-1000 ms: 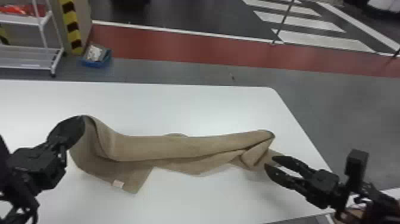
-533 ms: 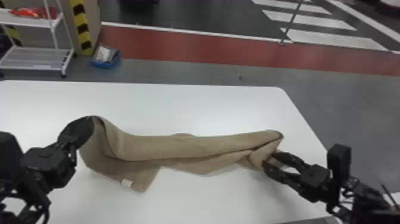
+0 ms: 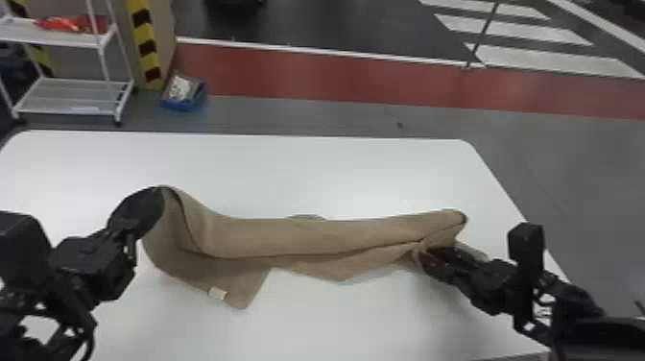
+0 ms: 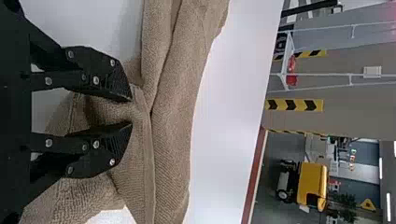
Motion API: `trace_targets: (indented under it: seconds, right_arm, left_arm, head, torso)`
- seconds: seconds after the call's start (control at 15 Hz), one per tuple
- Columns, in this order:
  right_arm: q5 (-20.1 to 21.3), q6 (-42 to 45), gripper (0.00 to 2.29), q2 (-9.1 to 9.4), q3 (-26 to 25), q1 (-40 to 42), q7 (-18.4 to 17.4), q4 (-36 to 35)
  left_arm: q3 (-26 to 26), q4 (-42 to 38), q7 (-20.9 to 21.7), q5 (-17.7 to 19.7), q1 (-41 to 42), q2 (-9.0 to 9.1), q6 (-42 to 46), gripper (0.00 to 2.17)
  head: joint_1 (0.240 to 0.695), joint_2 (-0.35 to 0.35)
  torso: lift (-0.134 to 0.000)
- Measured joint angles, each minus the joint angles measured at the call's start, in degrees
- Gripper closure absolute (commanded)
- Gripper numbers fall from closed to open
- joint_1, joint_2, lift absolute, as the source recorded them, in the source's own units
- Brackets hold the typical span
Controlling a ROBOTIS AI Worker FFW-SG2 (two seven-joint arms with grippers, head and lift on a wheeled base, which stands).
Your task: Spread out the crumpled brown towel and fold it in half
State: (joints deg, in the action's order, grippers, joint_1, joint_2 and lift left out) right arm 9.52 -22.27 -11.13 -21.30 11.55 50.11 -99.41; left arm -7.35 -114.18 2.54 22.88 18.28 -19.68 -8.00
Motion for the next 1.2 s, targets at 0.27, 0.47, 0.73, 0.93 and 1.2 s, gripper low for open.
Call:
trace_targets:
  seconds: [0.27,0.47,0.73,0.93,1.2]
  right_arm:
    - [0.38,-1.01,1.51,-0.18,-0.50,-0.87,0.15,0.55]
    - [-1.74,-0.61,1.51,-0.26,-3.61,-0.45,0.73,-0.53]
    - [-7.73,-2.36,1.51,-2.83,-10.83,-1.12,1.83,-2.61]
    - [-15.83,-11.04,1.51,-6.41,-17.32,-4.35,3.03,-4.94]
    - [-21.96,-17.48,1.51,-11.16,-22.53,-7.98,2.46,-4.06]
  left_arm:
    - [0.36,0.34,0.09,0.31,-0.01,-0.11,0.47,2.06]
    - [0.42,0.07,0.00,0.32,-0.16,-0.13,0.44,2.06]
    - [2.15,-1.50,-0.67,0.44,0.05,-0.42,0.46,2.06]
    - [4.48,-4.87,-0.70,1.73,0.67,-0.52,0.06,2.06]
    - [7.39,-8.94,-0.78,3.78,1.93,-0.80,-1.02,2.06]
  head:
    - [0.695,-0.197]
    - [0.695,-0.216]
    - [0.695,-0.266]
    - [0.695,-0.304]
    - [0.676,-0.341]
  torso:
    - [-0.120]
    - [-0.120]
    - [-0.120]
    - [-0.120]
    - [-0.120]
